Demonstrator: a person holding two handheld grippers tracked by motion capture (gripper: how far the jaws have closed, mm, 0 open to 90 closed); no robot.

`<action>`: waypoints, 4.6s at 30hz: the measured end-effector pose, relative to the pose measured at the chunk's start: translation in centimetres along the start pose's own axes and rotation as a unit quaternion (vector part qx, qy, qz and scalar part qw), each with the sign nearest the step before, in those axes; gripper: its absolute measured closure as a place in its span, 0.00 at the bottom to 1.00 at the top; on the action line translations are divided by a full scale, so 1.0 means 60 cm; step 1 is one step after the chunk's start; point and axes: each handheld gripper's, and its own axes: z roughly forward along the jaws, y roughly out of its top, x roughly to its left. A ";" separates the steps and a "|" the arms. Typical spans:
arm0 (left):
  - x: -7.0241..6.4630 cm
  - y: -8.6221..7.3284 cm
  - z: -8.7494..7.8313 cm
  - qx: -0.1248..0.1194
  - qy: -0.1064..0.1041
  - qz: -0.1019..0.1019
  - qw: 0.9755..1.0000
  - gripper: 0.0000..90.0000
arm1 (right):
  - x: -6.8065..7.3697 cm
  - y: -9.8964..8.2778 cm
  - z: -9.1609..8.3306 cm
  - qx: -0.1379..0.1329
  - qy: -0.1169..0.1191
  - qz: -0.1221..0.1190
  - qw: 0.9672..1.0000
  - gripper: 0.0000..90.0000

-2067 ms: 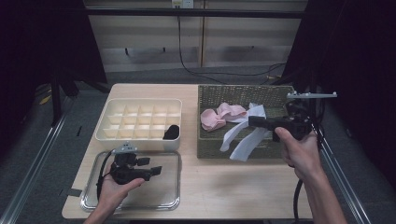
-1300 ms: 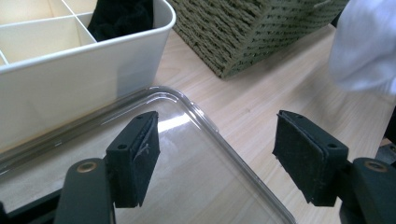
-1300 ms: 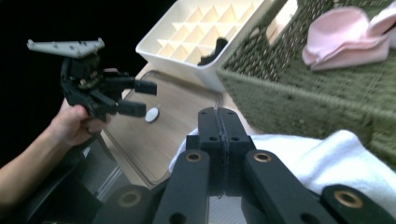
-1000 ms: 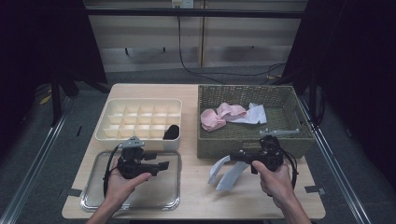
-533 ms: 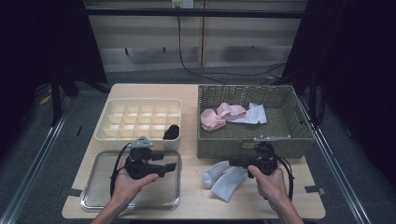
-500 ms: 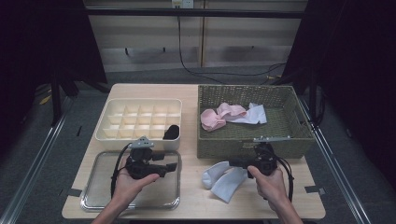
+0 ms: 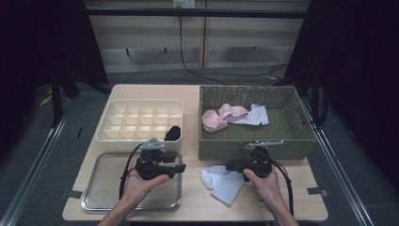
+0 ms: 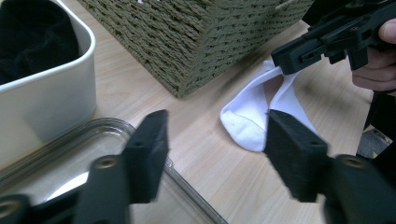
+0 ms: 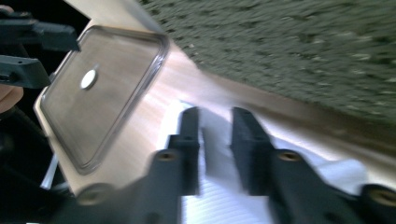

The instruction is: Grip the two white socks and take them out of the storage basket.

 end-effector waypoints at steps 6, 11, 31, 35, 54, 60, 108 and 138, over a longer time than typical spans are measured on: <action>-0.005 -0.001 0.007 0.008 -0.016 0.007 1.000 0.49 | -0.002 0.003 -0.038 -0.022 -0.006 -0.002 1.000 0.61; -0.004 -0.001 0.019 0.013 -0.035 -0.004 0.999 0.51 | -0.012 -0.012 -0.059 -0.014 -0.008 -0.012 1.000 0.53; -0.003 -0.012 0.058 0.040 -0.045 -0.004 0.998 0.51 | -0.033 -0.039 0.010 0.054 -0.046 -0.024 0.997 0.91; -0.009 -0.013 0.065 0.047 -0.050 0.000 0.998 0.53 | -0.025 -0.048 0.009 0.062 -0.029 -0.010 0.998 0.94; -0.072 -0.060 0.095 0.125 -0.143 0.029 0.981 0.62 | 0.005 -0.064 -0.002 0.056 -0.012 -0.033 0.998 0.81; -0.080 -0.069 0.105 0.142 -0.142 0.032 0.979 0.61 | 0.004 -0.065 0.001 0.058 -0.019 -0.035 0.998 0.82; -0.036 -0.043 0.124 0.127 -0.106 0.017 0.986 0.96 | 0.033 -0.072 -0.016 0.050 -0.034 -0.056 0.997 0.69; -0.046 -0.029 0.123 0.094 -0.138 -0.017 0.986 0.96 | 0.106 -0.081 0.084 0.096 0.028 -0.106 0.989 0.86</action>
